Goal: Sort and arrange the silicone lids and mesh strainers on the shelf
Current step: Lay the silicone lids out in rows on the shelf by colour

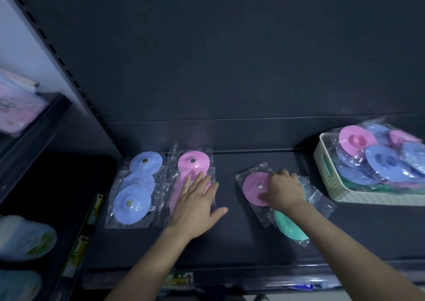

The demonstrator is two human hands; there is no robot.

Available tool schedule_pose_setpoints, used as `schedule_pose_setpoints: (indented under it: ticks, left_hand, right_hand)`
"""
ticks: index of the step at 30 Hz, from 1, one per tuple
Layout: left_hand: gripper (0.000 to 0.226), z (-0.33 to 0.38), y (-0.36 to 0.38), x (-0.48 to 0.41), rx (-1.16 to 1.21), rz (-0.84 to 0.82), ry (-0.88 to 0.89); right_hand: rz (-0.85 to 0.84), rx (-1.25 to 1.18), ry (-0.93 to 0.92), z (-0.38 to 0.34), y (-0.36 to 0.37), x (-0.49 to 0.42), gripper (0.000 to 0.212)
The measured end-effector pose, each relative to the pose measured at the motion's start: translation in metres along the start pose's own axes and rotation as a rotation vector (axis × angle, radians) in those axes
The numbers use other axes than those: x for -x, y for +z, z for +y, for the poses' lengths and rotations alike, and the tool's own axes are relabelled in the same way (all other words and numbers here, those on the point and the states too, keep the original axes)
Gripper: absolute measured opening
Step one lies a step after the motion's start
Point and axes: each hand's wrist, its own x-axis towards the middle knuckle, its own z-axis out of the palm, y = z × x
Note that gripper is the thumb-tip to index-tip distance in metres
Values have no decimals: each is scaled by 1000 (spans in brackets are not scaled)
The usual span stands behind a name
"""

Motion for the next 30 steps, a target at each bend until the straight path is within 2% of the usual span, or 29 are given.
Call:
schedule_pose_setpoints:
  ticks: [5,11,16,20,25,28,30]
  left_hand:
    - [67,11,6,-4,109,-41,16]
    - [61,12,7,1,218,-9,-38]
    - [61,11,-2,2,341,33,-118]
    - [62,12,-15,0,494,131,-184]
    - [72,3,-27,2,809,151,-305]
    - [55,-4,-35,7,1047,119,-360]
    - [36,-8,-37,14,1077,118,-388]
  right_hand:
    - [47,-4,32,-1,5,1,64]
    - [154,-244,70,3,9,2,58]
    - [232,-607,-135,8,0,3,50]
    - [189,-823,-267,-1,-15,8,42]
    - [15,-909,-437,-17,-32,16,43]
    - [-85,-886,-522,-32,-31,20,40]
    - [-99,-848,-554,-43,-25,22,36]
